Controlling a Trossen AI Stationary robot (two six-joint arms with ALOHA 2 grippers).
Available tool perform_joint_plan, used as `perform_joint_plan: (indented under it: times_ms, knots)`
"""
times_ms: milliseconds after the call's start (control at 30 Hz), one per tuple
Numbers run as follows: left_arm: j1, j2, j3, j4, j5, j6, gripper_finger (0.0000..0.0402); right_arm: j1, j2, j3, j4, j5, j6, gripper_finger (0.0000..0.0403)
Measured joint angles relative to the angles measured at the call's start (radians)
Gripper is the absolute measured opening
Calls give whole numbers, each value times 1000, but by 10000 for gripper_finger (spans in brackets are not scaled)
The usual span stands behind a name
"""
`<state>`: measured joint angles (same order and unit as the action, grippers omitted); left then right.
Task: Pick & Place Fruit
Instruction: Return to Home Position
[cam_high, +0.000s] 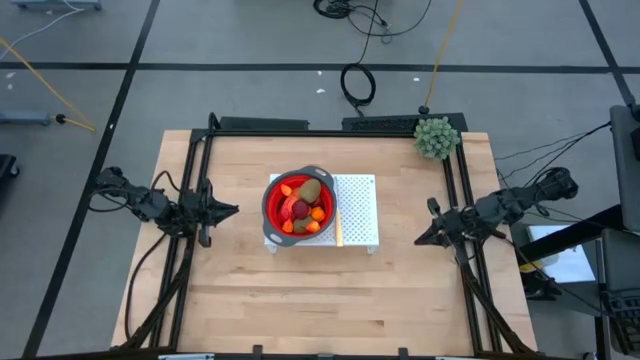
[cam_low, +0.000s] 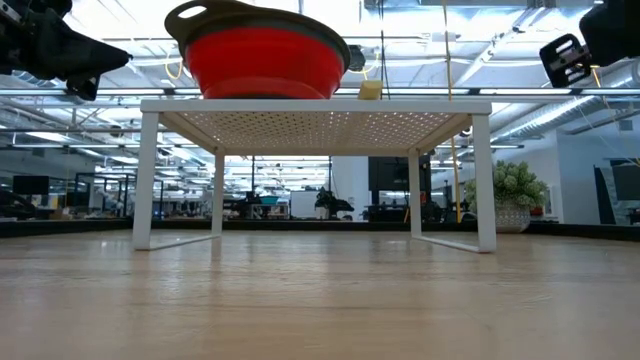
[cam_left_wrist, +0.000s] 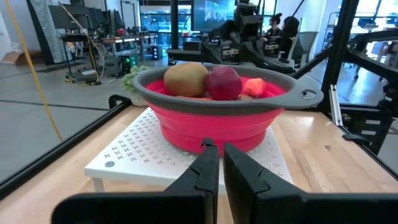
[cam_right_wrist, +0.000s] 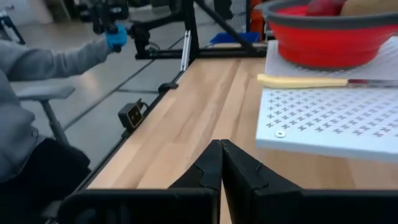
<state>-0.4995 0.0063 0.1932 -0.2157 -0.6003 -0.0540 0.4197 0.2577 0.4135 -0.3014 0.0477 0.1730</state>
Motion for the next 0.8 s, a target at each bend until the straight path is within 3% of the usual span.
perform_joint_plan:
  times_ms: [200,367,633,800]
  knots:
    - [0,0,0,0,32,22,21,-29,-136,-23,-29,-9,-6,0]
    - [1,0,0,-1,32,37,21,-34,-258,-50,-34,-95,-31,0]
    - [1,0,-3,1,24,52,21,-34,-254,-54,-82,-80,-36,0]
    - [2,0,-70,72,15,89,21,-34,-253,-62,-77,-78,-31,0]
